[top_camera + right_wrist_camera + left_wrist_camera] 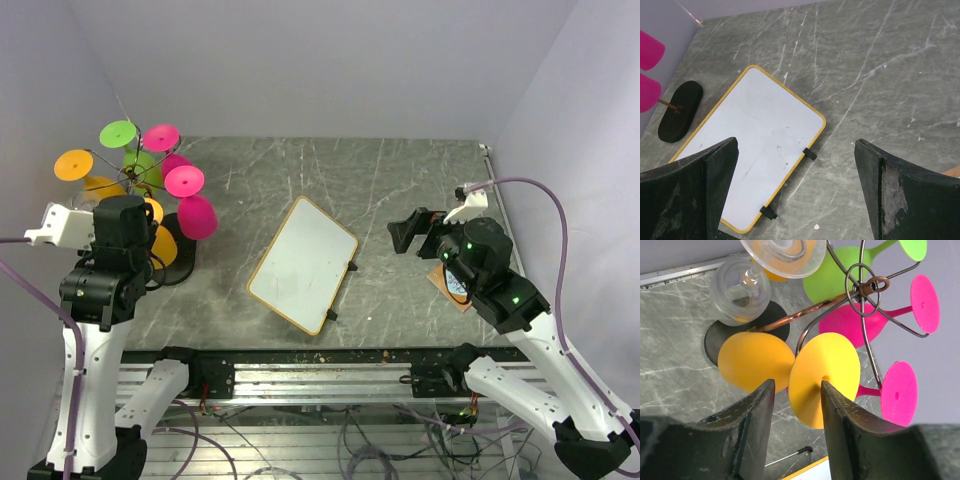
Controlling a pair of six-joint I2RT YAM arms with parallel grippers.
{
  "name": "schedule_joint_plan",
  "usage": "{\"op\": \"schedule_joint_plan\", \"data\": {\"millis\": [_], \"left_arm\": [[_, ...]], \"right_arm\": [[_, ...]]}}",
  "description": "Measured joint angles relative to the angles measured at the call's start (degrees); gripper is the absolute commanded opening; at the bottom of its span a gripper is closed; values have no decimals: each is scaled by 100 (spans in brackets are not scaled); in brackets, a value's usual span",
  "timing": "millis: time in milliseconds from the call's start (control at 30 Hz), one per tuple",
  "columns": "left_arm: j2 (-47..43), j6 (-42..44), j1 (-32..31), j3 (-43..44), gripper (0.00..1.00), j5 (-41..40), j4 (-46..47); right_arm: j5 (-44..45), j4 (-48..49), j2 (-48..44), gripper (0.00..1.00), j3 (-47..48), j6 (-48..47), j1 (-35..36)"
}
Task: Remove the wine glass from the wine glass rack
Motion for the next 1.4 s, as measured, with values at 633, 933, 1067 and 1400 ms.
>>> {"op": "schedule_joint_plan", "data": {"millis": [633, 933, 1067, 1400], "left_arm": [[-70, -498, 0, -90, 27, -17, 122], [-66, -590, 0, -22, 23, -17, 125], [-66, -636, -2, 4, 18, -7, 120], [-52, -737, -2, 175, 8, 26, 101]], "right_arm": [[146, 35, 221, 100, 15, 48, 0], [190, 15, 264, 100, 24, 55, 0], [192, 17, 240, 100, 24, 57, 0], [210, 15, 205, 100, 24, 72, 0]]}}
